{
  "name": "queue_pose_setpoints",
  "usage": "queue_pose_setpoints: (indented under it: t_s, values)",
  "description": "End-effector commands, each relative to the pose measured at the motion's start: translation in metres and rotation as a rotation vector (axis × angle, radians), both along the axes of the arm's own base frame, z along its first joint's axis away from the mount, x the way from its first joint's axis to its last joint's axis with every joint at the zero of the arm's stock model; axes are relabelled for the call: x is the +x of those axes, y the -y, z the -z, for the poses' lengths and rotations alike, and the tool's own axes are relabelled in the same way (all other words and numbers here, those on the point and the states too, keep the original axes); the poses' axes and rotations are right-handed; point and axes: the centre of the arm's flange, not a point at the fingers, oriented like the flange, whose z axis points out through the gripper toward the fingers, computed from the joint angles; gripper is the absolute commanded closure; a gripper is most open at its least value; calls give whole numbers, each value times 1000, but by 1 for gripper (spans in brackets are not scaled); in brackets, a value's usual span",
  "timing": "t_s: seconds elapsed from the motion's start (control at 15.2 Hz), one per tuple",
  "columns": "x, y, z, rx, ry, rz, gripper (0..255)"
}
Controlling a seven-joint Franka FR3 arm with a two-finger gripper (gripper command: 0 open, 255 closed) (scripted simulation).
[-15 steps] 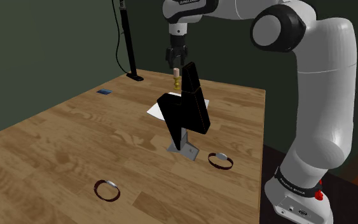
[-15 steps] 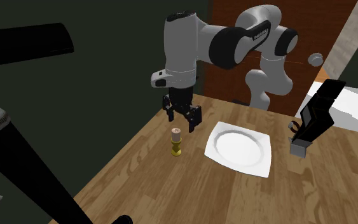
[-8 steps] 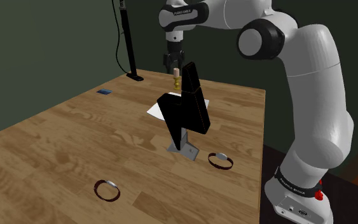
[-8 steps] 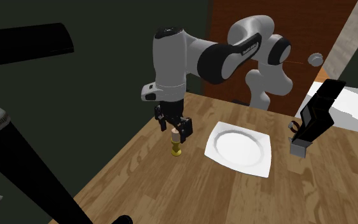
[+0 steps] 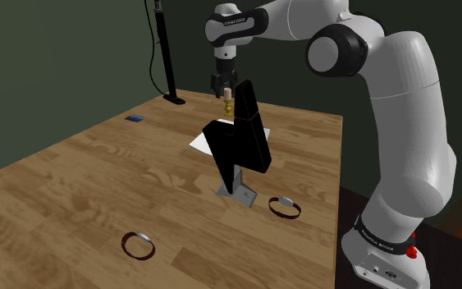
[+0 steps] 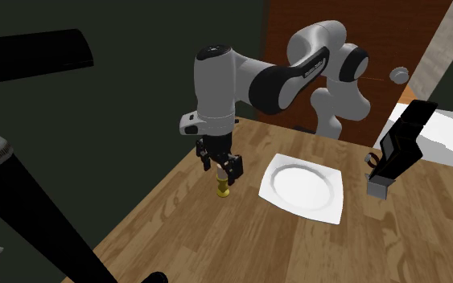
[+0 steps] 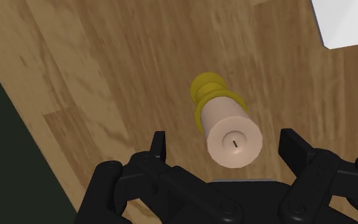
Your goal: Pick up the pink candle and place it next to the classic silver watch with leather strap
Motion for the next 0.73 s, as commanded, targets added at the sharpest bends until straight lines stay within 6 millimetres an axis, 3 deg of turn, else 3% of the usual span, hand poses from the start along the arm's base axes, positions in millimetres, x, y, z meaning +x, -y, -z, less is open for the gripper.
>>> queue_pose_setpoints:
  t_s: [0.0, 0.07, 0.13, 0.66]
  values:
    - [0, 0, 0, 0, 0, 0, 0]
    - [0, 0, 0, 0, 0, 0, 0]
    - [0, 0, 0, 0, 0, 0, 255]
    - [0, 0, 0, 0, 0, 0, 255]
